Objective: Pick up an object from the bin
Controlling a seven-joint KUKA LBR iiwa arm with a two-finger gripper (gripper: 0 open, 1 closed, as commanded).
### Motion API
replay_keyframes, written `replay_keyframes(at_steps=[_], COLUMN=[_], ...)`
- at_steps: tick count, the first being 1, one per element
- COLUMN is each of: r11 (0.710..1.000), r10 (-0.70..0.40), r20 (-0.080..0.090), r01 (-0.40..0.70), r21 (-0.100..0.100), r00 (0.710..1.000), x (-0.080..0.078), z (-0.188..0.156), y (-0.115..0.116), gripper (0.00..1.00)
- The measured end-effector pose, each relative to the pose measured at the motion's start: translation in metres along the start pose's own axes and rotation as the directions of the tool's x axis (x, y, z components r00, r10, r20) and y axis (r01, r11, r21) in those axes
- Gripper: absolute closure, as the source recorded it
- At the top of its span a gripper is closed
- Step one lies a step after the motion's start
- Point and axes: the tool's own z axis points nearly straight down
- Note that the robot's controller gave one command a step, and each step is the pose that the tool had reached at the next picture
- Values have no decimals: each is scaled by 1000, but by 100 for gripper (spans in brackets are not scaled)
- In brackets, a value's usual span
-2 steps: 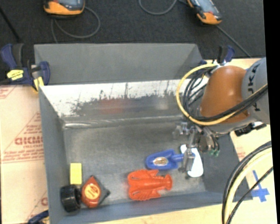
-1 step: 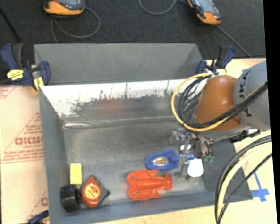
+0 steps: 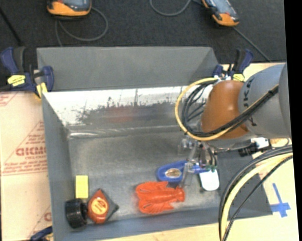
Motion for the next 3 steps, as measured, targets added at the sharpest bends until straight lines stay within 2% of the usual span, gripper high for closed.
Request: replay_keyframes(at_steps=[1, 2, 3], r11=[995, 994, 993], r10=[-104, -105, -118], r20=[-3, -3, 9], r01=[104, 105, 118], r21=[2, 2, 0], r00=[995, 994, 993], x=[73, 73, 42], z=[12, 12, -184], y=[-12, -12, -27], gripper=[100, 100, 100])
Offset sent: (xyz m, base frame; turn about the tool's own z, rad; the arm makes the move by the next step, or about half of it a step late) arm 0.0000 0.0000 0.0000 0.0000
